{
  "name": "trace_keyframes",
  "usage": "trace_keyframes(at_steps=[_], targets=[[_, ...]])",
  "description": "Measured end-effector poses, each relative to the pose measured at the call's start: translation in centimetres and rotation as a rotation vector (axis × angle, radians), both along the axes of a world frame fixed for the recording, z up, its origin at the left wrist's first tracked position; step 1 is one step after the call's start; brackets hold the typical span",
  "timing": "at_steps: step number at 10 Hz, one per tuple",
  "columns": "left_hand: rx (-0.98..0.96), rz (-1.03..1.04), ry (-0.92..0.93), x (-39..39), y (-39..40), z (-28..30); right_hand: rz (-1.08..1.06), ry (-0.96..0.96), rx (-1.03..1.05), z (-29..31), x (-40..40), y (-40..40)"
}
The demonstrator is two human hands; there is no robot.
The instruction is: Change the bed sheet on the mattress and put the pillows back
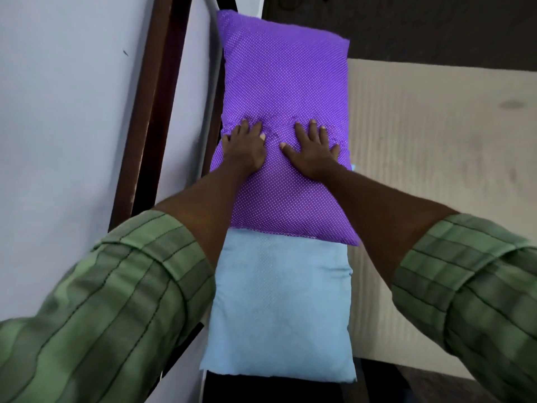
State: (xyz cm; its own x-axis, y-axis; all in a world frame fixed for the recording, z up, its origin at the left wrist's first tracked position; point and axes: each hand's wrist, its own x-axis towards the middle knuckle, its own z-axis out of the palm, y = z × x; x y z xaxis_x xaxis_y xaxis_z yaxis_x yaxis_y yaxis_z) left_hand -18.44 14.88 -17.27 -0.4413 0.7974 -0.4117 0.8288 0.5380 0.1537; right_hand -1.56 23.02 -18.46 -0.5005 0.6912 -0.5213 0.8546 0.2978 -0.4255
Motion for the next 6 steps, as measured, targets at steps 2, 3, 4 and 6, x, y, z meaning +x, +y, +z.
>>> trace_keyframes(at_steps=[2, 3, 4, 6], targets=[[0.104, -0.031, 0.011, 5.0, -2.4, 6.1, 0.049, 0.066, 0.041, 5.0, 4.4, -2.2], [0.116, -0.05, 0.007, 9.1, -4.5, 9.5, 0.115, 0.112, 0.08, 7.7, 8.5, -4.6], [0.109, -0.003, -0.004, 13.1, -6.5, 13.2, 0.21, 0.114, 0.102, 11.3, 12.0, -5.8], [0.222, 0.136, 0.028, 21.5, -10.6, 21.1, 0.382, 0.239, 0.197, 18.7, 18.1, -6.9]])
